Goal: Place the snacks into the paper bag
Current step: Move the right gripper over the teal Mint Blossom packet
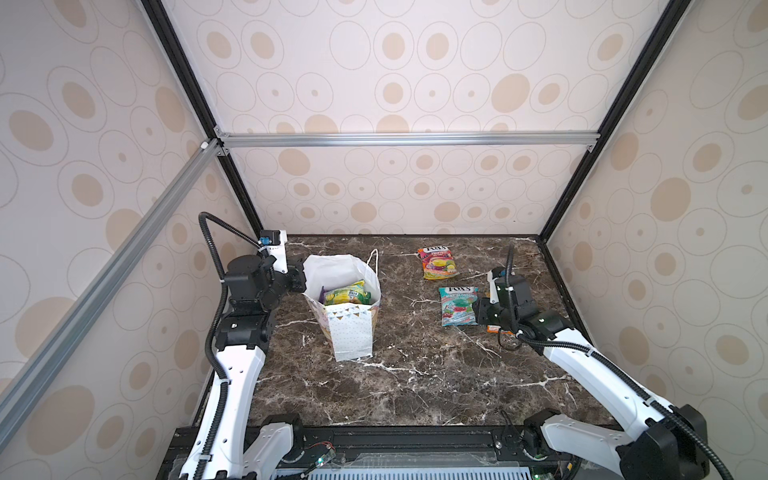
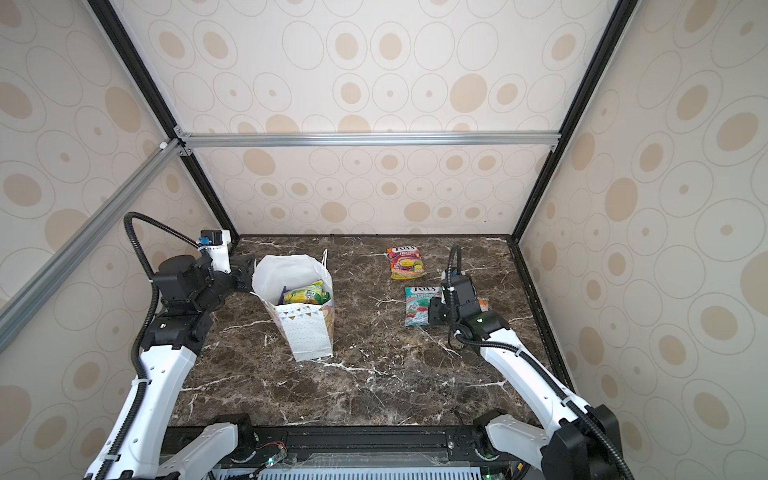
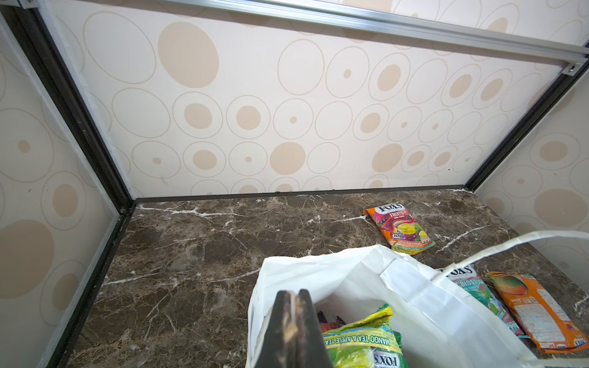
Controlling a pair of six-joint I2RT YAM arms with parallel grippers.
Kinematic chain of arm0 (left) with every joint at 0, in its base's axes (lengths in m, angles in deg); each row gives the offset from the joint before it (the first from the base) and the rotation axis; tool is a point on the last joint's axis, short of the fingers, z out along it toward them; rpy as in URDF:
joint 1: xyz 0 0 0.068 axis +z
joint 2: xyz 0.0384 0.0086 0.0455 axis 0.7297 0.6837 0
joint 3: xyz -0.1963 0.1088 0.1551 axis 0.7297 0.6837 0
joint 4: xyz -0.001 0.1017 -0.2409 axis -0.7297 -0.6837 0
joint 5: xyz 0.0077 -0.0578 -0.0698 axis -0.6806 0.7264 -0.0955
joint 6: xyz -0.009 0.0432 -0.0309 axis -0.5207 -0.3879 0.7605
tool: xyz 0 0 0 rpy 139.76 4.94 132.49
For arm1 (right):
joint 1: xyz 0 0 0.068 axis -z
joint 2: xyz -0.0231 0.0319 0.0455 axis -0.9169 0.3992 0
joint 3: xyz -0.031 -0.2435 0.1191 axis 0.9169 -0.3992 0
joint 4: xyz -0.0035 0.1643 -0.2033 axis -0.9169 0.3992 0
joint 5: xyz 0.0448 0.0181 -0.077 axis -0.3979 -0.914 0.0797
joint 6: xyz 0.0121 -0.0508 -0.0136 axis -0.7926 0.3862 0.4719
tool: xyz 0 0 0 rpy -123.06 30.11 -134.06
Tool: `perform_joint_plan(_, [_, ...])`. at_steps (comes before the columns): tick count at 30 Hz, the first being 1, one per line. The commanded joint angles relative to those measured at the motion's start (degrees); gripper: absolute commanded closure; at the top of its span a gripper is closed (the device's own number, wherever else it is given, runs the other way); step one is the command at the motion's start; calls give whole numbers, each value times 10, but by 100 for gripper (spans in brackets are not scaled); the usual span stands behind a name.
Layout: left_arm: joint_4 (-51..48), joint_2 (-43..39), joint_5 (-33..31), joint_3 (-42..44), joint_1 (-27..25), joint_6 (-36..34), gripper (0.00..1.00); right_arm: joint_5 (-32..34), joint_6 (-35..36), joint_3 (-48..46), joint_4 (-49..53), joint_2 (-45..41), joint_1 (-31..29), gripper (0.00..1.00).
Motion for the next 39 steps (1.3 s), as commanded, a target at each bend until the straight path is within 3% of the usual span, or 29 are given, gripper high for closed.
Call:
perform_joint_plan(1, [-6, -3, 1, -21, 3, -11, 100, -2, -15, -13, -18, -6, 9, 61])
perform_joint_plan(6, [-12, 4, 16, -27, 4, -7, 100, 29, 1, -18, -11, -25, 17, 59])
perform_joint_plan(10, [-9, 0, 17, -25, 3, -4, 100, 27, -10, -30, -19, -36, 27, 52])
perform_joint_plan(20, [-6, -2, 19, -23, 4, -3, 100, 0, -26, -57, -50, -21, 30, 51])
perform_joint_plan(33, [-4, 0, 7, -21, 4, -5, 100, 14, -24, -65, -64, 21, 35, 50])
perform_joint_plan(39, [-7, 6, 23, -24, 3, -3, 100, -21, -50, -84, -102, 41, 57, 50])
